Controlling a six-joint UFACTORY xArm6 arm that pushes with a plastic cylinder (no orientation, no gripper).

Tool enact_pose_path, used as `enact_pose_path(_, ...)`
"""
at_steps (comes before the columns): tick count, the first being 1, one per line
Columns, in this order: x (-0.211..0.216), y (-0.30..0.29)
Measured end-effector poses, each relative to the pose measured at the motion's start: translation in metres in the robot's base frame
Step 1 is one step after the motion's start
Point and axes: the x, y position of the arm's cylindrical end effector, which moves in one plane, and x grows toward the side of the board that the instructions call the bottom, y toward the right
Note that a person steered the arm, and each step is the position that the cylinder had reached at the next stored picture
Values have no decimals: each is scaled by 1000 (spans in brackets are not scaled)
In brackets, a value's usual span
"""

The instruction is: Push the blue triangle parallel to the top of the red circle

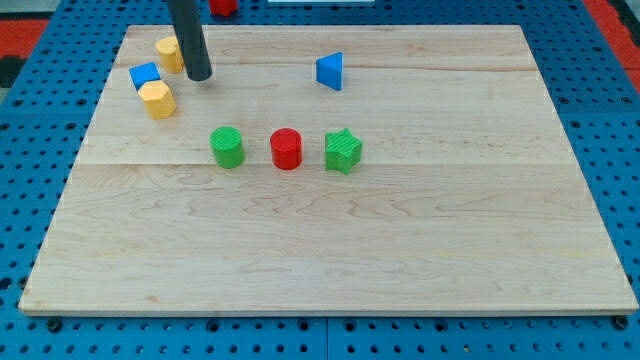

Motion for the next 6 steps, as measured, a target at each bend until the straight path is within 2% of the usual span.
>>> enact_pose_path(1, -3, 3)
enact_pose_path(3, -9, 93)
enact_pose_path(4, -62, 130)
enact_pose_path(5, -41, 219)
enact_pose_path(6, -20, 181)
